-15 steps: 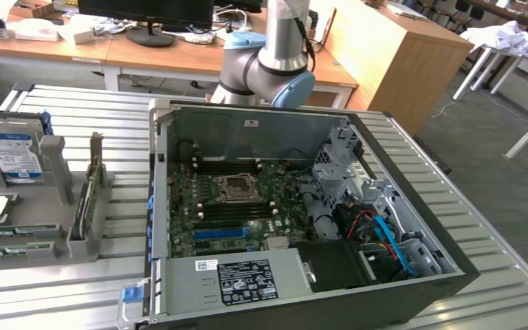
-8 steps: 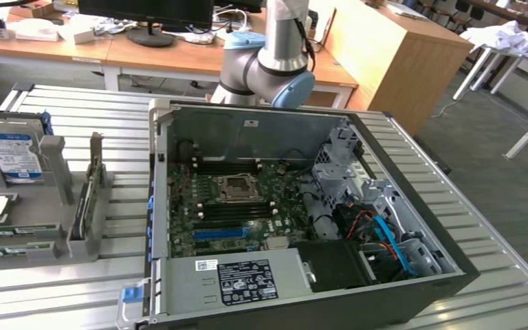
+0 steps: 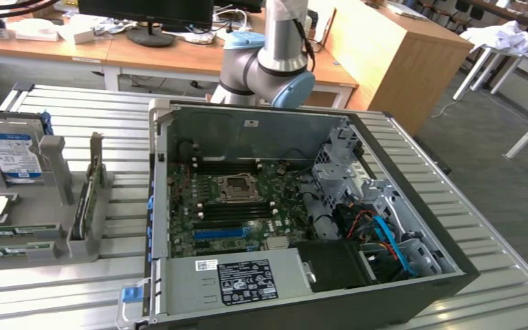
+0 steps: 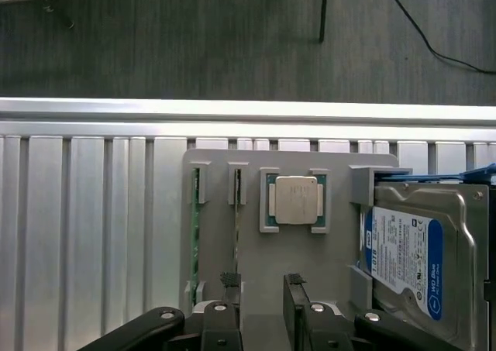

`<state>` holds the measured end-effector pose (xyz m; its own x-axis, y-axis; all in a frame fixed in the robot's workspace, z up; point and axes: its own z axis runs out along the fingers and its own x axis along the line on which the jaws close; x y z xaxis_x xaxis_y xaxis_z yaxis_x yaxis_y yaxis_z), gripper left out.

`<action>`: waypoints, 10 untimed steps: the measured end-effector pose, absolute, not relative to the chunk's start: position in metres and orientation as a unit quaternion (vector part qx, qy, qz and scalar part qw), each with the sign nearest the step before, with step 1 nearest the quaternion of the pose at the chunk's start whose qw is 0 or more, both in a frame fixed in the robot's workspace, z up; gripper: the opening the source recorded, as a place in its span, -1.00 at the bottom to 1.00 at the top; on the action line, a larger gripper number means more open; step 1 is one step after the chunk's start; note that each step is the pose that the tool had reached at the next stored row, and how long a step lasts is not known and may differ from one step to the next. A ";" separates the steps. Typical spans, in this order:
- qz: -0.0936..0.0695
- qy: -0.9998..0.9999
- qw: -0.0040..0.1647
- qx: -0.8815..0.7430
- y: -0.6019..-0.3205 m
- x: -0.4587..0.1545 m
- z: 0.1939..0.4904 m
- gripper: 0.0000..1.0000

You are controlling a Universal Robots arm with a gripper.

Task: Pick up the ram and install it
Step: 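Pick up the ram and move it above insertion slot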

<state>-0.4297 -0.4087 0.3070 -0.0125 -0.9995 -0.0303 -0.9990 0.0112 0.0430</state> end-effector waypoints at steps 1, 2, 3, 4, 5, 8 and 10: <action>-0.026 -0.711 0.004 0.703 -0.409 -0.430 0.305 -0.29; -0.026 -0.711 0.004 0.703 -0.409 -0.430 0.304 -0.29; -0.026 -0.711 0.004 0.703 -0.409 -0.430 0.302 -0.29; -0.026 -0.711 0.004 0.703 -0.409 -0.430 0.300 -0.29; -0.026 -0.711 0.004 0.703 -0.409 -0.430 0.299 -0.29; -0.026 -0.711 0.004 0.703 -0.409 -0.430 0.294 -0.29; -0.026 -0.711 0.004 0.703 -0.409 -0.430 0.291 -0.29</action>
